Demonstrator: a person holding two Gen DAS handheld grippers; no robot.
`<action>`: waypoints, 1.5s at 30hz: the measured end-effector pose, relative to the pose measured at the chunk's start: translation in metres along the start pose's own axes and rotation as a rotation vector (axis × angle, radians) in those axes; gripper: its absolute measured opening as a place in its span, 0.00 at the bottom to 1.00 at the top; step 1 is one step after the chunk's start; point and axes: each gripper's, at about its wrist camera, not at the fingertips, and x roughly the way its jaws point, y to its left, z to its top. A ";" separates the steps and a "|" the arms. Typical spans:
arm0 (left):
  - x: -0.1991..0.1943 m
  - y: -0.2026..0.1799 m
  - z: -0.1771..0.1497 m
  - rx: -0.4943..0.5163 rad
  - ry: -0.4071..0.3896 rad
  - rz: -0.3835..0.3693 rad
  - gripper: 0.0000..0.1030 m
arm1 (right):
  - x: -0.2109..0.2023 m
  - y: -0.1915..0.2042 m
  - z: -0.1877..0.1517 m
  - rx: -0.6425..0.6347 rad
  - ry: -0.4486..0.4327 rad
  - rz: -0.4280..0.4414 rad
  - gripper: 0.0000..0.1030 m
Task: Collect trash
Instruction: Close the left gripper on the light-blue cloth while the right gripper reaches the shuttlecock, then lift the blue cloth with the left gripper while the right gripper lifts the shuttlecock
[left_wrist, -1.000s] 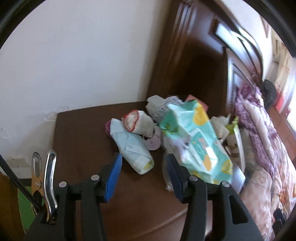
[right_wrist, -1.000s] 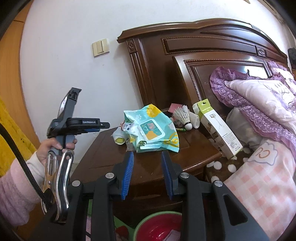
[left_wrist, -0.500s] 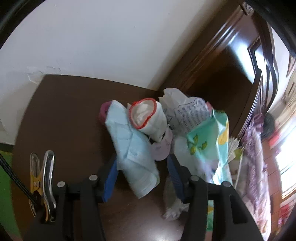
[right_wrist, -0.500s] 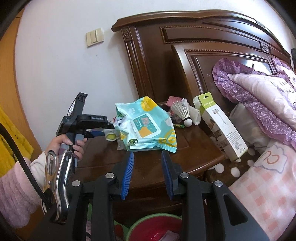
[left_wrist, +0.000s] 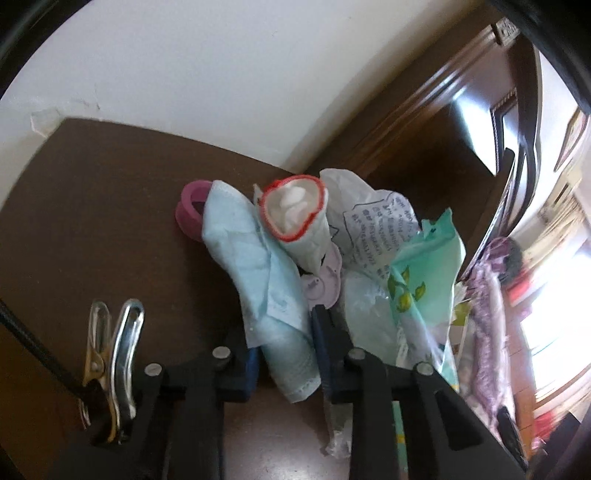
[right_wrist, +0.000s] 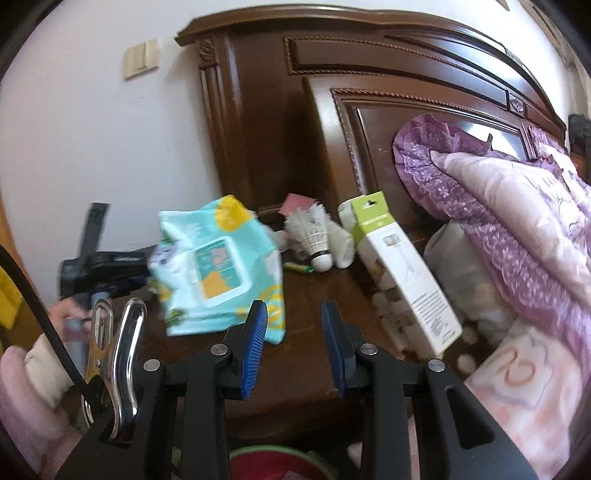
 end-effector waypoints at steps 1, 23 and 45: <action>0.000 0.003 0.000 -0.012 0.001 -0.015 0.24 | 0.008 -0.002 0.004 -0.010 0.007 -0.009 0.31; -0.003 0.029 0.004 -0.054 0.009 -0.094 0.22 | 0.170 -0.007 0.053 -0.134 0.221 -0.041 0.31; -0.020 0.034 -0.008 -0.055 -0.015 -0.112 0.18 | 0.121 -0.010 0.037 -0.080 0.144 0.001 0.26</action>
